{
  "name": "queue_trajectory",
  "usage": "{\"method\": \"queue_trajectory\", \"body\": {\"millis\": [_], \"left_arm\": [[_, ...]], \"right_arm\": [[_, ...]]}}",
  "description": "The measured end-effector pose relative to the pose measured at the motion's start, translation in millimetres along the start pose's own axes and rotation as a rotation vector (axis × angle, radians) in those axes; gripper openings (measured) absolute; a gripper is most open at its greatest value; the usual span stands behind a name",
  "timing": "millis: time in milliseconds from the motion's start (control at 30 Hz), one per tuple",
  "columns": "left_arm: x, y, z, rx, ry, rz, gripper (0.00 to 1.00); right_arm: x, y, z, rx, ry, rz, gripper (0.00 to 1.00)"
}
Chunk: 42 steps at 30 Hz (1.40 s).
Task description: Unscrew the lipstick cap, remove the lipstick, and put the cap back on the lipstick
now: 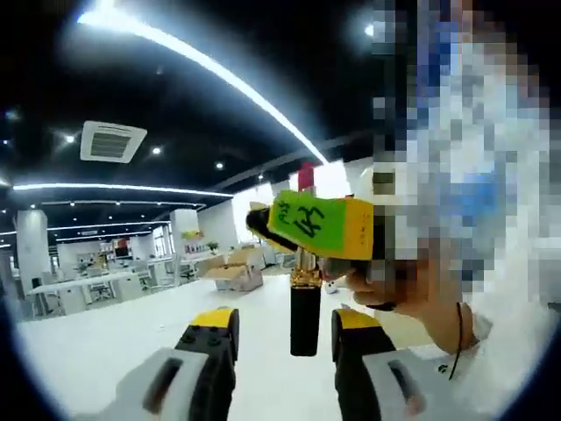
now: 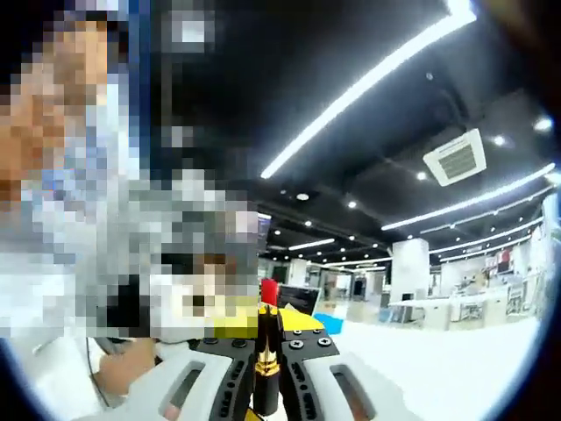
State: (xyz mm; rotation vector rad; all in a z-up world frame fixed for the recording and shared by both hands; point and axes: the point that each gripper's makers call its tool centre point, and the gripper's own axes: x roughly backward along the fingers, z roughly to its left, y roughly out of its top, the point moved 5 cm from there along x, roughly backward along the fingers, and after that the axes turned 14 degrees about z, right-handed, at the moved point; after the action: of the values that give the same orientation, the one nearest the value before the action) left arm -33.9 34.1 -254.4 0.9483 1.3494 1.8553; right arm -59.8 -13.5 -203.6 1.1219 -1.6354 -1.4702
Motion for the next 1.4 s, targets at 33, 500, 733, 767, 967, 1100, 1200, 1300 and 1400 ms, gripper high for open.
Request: {"method": "queue_trajectory", "body": {"millis": [33, 500, 733, 767, 967, 1100, 1200, 1300, 1400], "left_arm": [[0.5, 0.2, 1.2, -0.019, 0.019, 0.002, 0.41], [6.3, 3.8, -8.1, -0.066, -0.069, 0.003, 0.13], [14.5, 4.0, -21.8, 0.050, -0.297, 0.003, 0.13], [17.5, 4.1, -26.0, 0.084, -0.375, -0.007, 0.13], [33.4, 4.1, -66.2, 0.290, -0.896, -0.008, 0.13], [35.6, 5.5, -83.4, 0.306, -1.000, -0.019, 0.13], [37.0, 6.0, -83.9, 0.299, -1.000, -0.027, 0.13], [34.5, 6.8, -80.2, 0.266, -0.922, -0.057, 0.14], [30.7, 4.2, -74.7, 0.226, -0.826, -0.036, 0.26]], "right_arm": [[-0.2, -0.1, 0.0, 0.005, -0.002, 0.001, 0.06], [-0.2, 0.8, 2.8, -0.012, 0.058, -0.007, 0.06], [3.5, 2.6, 12.0, -0.120, 0.229, -0.012, 0.06], [5.3, 3.2, 14.7, -0.156, 0.292, -0.015, 0.06], [16.9, 2.8, 43.7, -0.354, 0.728, -0.031, 0.06], [17.8, 3.8, 56.6, -0.379, 0.821, -0.039, 0.06], [16.4, 4.2, 67.3, -0.362, 0.809, -0.038, 0.06], [15.1, 4.1, 61.3, -0.363, 0.766, -0.042, 0.06], [13.7, 3.8, 56.1, -0.374, 0.727, -0.048, 0.06]]}}
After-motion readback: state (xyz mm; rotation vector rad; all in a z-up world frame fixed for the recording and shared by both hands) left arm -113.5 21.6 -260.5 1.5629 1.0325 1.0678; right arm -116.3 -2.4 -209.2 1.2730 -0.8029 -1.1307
